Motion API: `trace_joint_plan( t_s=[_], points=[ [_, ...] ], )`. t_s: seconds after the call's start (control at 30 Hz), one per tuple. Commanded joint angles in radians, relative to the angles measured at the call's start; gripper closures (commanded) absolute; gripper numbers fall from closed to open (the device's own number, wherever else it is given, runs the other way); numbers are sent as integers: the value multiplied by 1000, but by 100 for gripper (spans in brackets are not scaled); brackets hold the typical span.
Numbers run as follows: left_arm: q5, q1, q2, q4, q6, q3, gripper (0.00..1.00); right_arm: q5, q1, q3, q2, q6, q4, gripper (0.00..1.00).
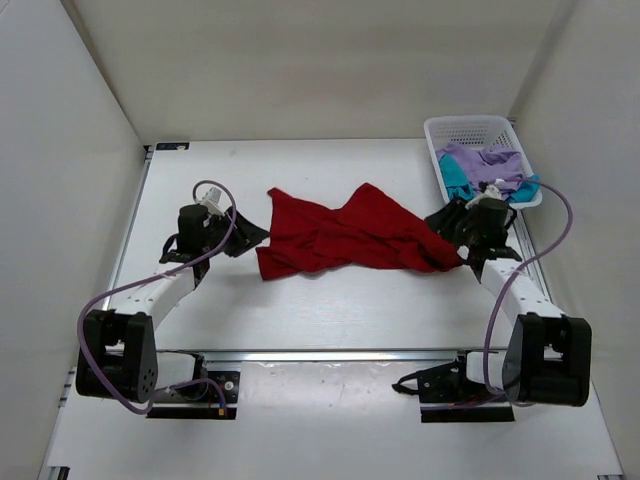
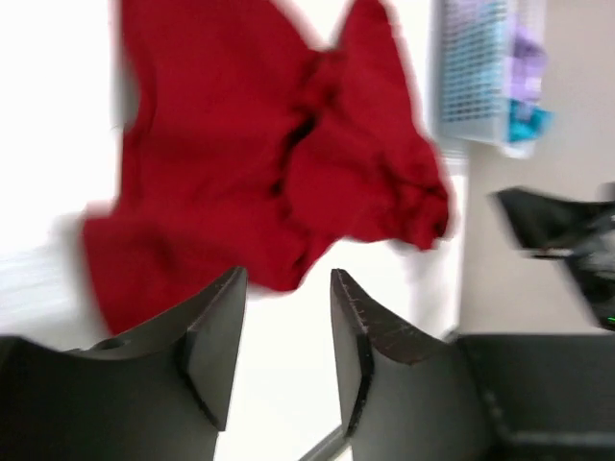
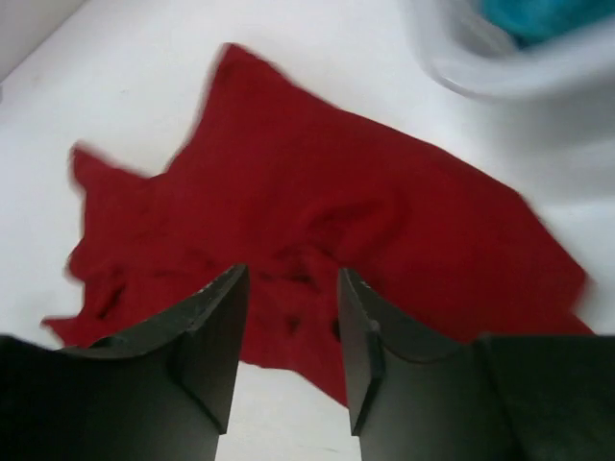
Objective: Fold and stack the t-shirts
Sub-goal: Move the tshirt to the center of the board, then flatten out the tshirt
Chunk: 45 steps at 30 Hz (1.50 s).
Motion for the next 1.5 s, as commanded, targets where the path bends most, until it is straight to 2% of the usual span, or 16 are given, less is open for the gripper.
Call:
trace_joint_plan(
  t_s=[0.0, 0.1, 0.2, 0.27, 0.3, 0.37, 0.43, 0.47, 0.57, 0.6, 0.73, 0.83, 0.97, 1.0, 1.23, 1.47],
  points=[
    [-136, -32, -9, -143, 96, 47, 48, 69, 115, 187, 0, -14, -5, 59],
    [-287, -82, -7, -205, 162, 64, 37, 151, 181, 205, -31, -25, -87, 54],
    [-289, -92, 26, -203, 147, 55, 33, 182, 244, 115, -65, -27, -55, 57],
    [-271, -87, 60, -199, 131, 62, 33, 162, 284, 81, -40, -38, -29, 74],
    [-279, -89, 78, -191, 131, 64, 33, 150, 317, 98, -1, -60, -33, 76],
    [-282, -84, 97, -154, 89, 53, 41, 166, 402, 172, 94, -113, -113, 91],
    [-294, -76, 95, -121, 47, 23, 44, 227, 527, 256, 179, -174, -183, 95],
    [-315, -78, 103, -82, 33, 1, 44, 240, 549, 300, 228, -186, -188, 100],
    [-395, -82, 118, -74, 33, 9, 39, 245, 636, 368, 314, -205, -184, 99],
    [-398, -78, 129, -68, 16, 10, 36, 245, 646, 384, 341, -205, -179, 95],
    [-415, -61, 170, -45, -21, 27, 35, 246, 693, 405, 395, -203, -158, 84],
    [-420, -61, 233, -68, -27, 63, 40, 265, 707, 412, 415, -208, -153, 79],
    [-406, -73, 278, -58, -57, 89, 44, 291, 733, 441, 468, -225, -136, 78],
    [-412, -70, 289, -51, -74, 99, 45, 286, 753, 522, 553, -260, -154, 76],
    [-406, -73, 283, -42, -64, 105, 35, 295, 822, 589, 621, -291, -158, 70],
    [-394, -79, 322, -42, -56, 130, 37, 283, 833, 619, 681, -289, -188, 69]
  ],
)
